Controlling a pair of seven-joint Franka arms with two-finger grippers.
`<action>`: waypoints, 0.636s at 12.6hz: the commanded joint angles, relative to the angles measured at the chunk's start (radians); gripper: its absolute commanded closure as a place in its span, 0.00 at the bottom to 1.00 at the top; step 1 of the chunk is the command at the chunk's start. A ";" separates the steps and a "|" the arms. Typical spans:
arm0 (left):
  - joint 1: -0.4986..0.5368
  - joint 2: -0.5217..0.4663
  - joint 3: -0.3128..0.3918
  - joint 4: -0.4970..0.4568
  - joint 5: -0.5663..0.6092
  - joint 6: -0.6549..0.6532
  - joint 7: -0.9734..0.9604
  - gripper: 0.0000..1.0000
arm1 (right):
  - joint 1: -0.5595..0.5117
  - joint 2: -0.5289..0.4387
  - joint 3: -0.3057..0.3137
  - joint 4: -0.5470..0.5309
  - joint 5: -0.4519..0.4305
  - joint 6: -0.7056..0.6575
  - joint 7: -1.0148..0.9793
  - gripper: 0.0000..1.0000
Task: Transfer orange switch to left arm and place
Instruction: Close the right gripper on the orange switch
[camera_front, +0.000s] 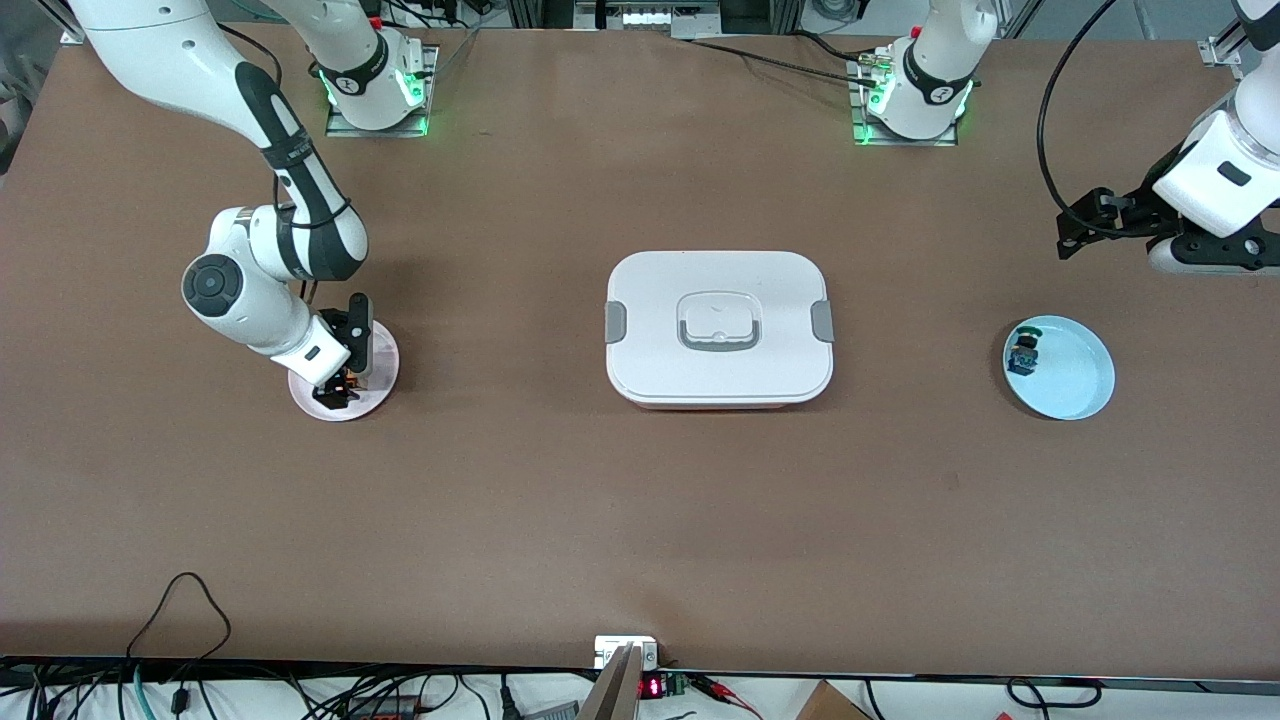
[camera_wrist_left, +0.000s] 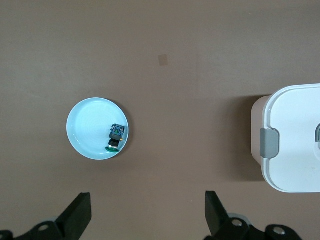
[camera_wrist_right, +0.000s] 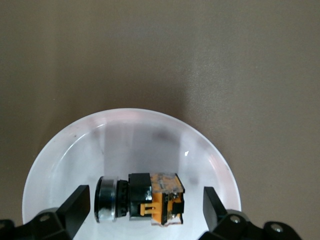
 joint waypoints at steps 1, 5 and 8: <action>-0.003 -0.017 0.008 -0.007 -0.008 -0.008 0.020 0.00 | -0.010 -0.003 0.007 -0.014 -0.006 0.024 -0.013 0.00; -0.003 -0.016 0.008 -0.007 -0.008 -0.008 0.020 0.00 | -0.013 -0.001 0.007 -0.059 -0.006 0.096 -0.012 0.09; -0.003 -0.016 0.008 -0.007 -0.008 -0.010 0.020 0.00 | -0.013 -0.007 0.007 -0.057 -0.006 0.092 -0.012 0.93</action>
